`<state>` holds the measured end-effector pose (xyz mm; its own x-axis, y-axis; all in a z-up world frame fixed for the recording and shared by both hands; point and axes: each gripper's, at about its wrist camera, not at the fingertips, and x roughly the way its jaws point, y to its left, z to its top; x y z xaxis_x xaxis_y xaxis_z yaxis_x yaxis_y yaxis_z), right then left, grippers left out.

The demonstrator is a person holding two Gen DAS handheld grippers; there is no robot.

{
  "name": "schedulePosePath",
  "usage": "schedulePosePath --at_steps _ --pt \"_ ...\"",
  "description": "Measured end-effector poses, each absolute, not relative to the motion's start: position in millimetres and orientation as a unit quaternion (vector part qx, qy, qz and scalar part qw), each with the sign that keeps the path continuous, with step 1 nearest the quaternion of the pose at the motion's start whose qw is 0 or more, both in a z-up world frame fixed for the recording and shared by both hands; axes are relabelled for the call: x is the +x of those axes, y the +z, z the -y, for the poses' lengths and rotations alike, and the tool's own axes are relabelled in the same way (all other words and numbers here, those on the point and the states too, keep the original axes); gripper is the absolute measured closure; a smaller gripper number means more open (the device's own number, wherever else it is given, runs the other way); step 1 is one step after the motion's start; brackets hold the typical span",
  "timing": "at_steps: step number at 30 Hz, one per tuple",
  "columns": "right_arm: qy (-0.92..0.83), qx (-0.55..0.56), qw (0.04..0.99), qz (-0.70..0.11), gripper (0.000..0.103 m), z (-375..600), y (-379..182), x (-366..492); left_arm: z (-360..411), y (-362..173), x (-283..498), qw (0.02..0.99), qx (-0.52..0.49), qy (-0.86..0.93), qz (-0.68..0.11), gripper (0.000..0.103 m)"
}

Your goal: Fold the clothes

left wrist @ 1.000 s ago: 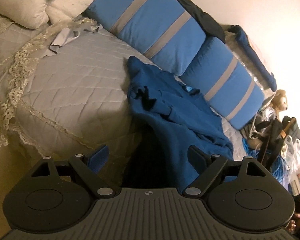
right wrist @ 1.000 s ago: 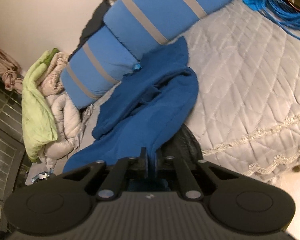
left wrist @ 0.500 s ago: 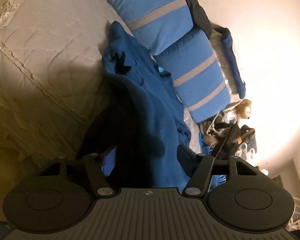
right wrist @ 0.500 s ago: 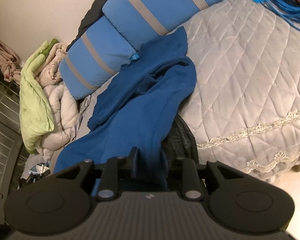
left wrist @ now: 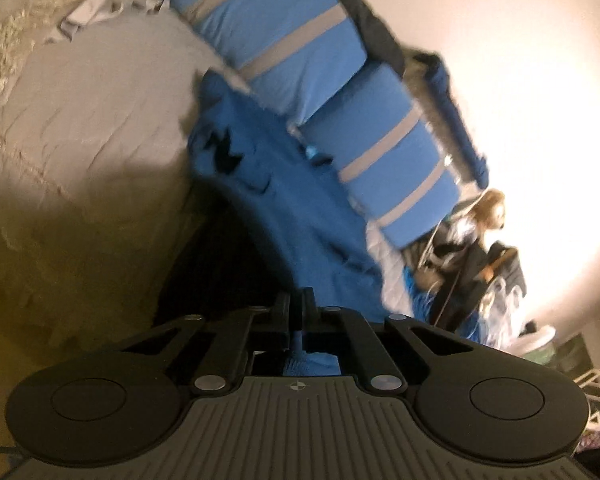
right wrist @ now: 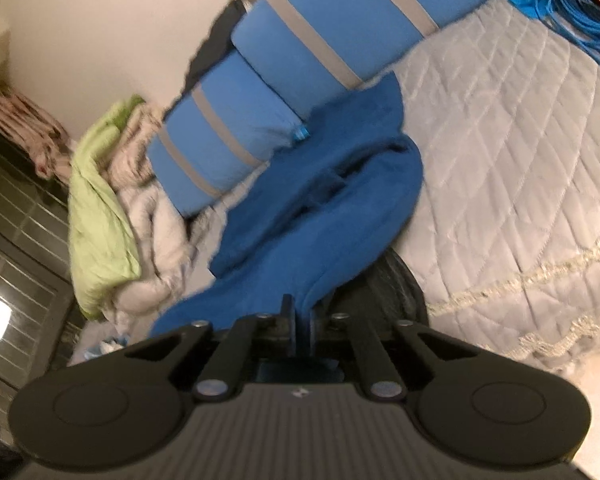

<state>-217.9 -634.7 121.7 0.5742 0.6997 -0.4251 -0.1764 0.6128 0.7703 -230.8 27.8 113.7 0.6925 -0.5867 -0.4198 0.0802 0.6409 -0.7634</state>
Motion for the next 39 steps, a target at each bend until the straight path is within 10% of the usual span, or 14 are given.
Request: schedulePosePath --at_steps 39 --pt "0.257 0.468 0.795 -0.287 0.098 651.7 174.1 -233.5 -52.1 171.4 -251.3 0.833 -0.479 -0.138 -0.239 0.1"
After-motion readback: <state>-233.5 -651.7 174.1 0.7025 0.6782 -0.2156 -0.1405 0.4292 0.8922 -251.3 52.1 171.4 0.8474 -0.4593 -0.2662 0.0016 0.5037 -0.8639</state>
